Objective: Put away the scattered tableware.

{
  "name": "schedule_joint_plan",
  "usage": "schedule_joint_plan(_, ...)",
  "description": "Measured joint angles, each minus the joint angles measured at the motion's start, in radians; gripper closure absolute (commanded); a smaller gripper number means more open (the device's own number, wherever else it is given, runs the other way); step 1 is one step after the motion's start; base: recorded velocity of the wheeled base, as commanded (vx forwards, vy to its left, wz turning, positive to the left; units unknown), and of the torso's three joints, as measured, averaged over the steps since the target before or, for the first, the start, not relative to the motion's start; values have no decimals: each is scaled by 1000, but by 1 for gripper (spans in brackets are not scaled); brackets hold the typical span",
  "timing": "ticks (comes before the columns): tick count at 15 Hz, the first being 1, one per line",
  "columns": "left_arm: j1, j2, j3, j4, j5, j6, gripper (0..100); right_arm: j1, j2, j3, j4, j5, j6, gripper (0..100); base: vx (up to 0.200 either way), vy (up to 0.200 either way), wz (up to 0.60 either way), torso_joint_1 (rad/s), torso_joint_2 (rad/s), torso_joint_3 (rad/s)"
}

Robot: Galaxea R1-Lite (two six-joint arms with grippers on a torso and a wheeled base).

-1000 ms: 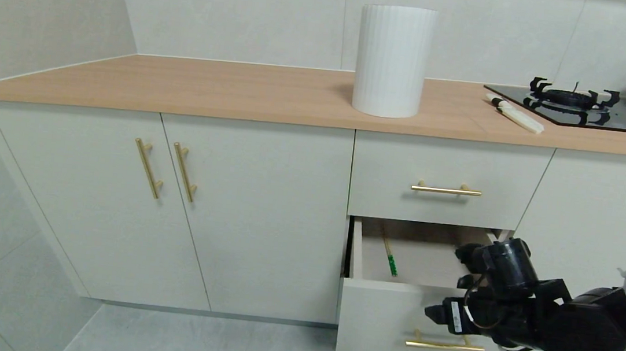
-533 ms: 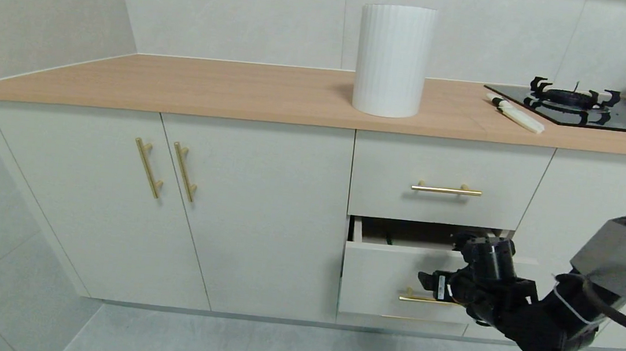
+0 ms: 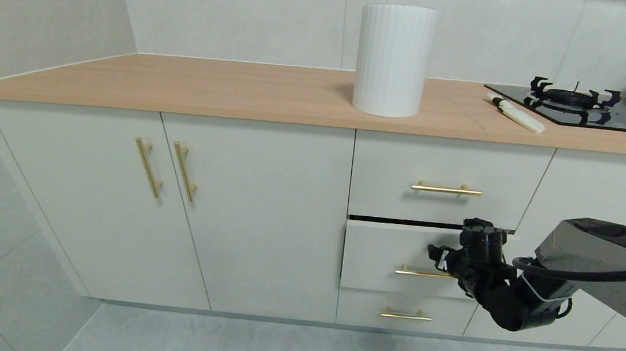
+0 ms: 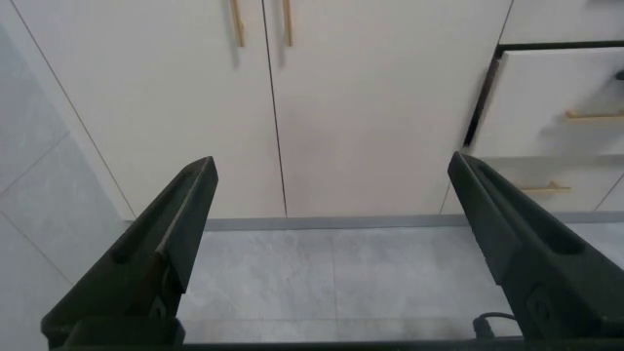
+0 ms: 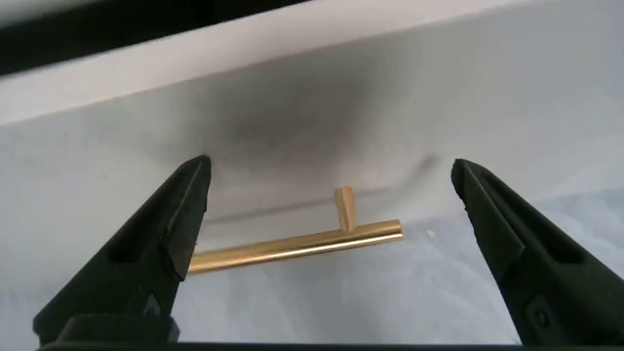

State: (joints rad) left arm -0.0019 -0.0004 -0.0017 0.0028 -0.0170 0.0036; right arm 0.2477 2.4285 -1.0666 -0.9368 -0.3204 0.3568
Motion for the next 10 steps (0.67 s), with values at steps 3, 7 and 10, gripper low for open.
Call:
schedule_joint_plan(3, 0, 0, 0, 0, 0, 0, 0, -29, 60, -114, 8, -53, 47, 0, 0, 0, 0, 0, 0, 0)
schedule_joint_plan(7, 1, 0, 0, 0, 0, 0, 0, -50, 95, -174, 8, -71, 67, 0, 0, 0, 0, 0, 0, 0)
schedule_joint_plan(10, 0, 0, 0, 0, 0, 0, 0, -46, 25, -27, -14, -64, 65, 0, 0, 0, 0, 0, 0, 0)
